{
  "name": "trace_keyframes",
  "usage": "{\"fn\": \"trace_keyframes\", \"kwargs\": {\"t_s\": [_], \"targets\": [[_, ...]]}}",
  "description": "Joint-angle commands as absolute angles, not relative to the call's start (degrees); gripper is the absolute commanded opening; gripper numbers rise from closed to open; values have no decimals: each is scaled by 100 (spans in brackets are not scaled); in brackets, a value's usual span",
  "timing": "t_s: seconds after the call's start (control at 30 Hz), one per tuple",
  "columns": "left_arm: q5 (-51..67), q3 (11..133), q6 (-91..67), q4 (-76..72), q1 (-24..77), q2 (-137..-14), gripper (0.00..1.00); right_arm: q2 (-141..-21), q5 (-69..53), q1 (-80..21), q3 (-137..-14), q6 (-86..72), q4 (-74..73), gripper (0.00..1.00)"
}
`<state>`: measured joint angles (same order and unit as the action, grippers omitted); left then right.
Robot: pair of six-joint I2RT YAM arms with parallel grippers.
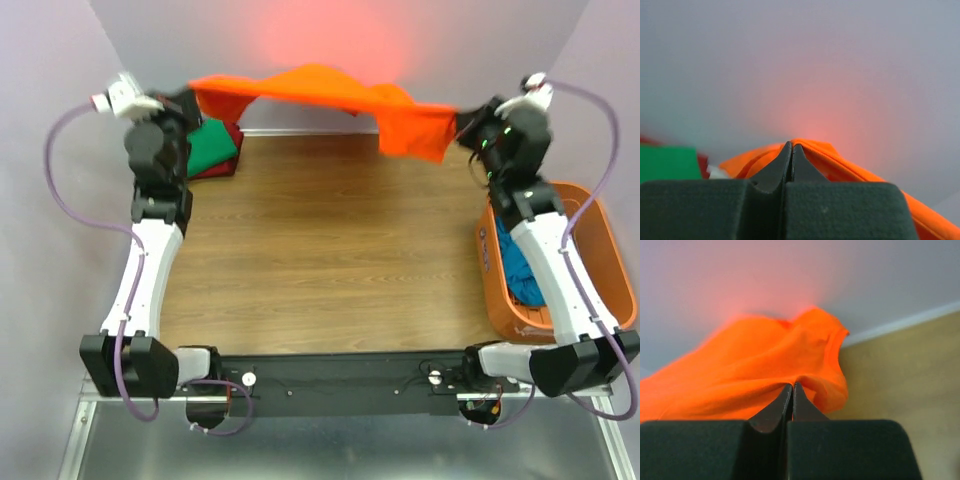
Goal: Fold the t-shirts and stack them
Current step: Flatten out the tshirt
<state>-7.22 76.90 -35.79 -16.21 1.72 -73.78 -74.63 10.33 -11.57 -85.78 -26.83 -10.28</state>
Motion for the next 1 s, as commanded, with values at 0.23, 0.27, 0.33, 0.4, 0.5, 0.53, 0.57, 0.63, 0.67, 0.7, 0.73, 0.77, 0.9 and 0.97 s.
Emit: {"fn": "trace_keyframes", "kwargs": {"t_s": [0.23, 0.27, 0.33, 0.4, 0.5, 0.53, 0.57, 0.63, 0.67, 0.7, 0.73, 0.77, 0.9, 0.97], "targets": [[-457, 3746, -4983, -1591, 88, -6663, 41, -7523, 458, -1099, -4731, -3322, -1257, 61], [-518, 3518, -5053, -1521, 88, -6593, 47, -7532, 414, -1107, -4642, -3374, -1257, 64], [-790, 3367, -5142, -1179, 88, -6381, 51, -7524, 256, -1107, -4448, -3507, -1213, 70], [-1227, 3357, -5107, -880, 88, -6232, 52, -7436, 272, -1099, -4202, -3646, -1187, 73], [-1957, 3489, -5378, -177, 79, -6214, 54, -7269, 202, -1107, -3833, -3910, -994, 73], [-2012, 3541, -5422, -124, 79, -6249, 54, -7260, 211, -1107, -3745, -4007, -932, 73], [-1969, 3690, -5414, -123, 79, -6406, 54, -7312, 107, -1099, -3631, -4156, -723, 73], [-1777, 3962, -5405, -141, 88, -6782, 54, -7522, -217, -1125, -3508, -4306, -311, 72], [-1775, 4051, -5414, -132, 88, -6933, 54, -7645, -263, -1125, -3507, -4341, -195, 72], [-1610, 4130, -5423, -132, 88, -7074, 54, -7751, -272, -1142, -3542, -4359, -141, 71], [-1548, 4209, -5405, -141, 88, -7232, 53, -7856, -220, -1160, -3585, -4377, -123, 71], [-1503, 4280, -5379, -123, 97, -7381, 52, -7953, -115, -1169, -3612, -4377, -114, 71], [-1477, 4368, -5484, -88, 149, -7988, 52, -8112, -26, -1178, -3621, -4438, 104, 71], [-1468, 4386, -5502, -123, 228, -8147, 52, -8182, -26, -1186, -3656, -4447, 210, 71]]}}
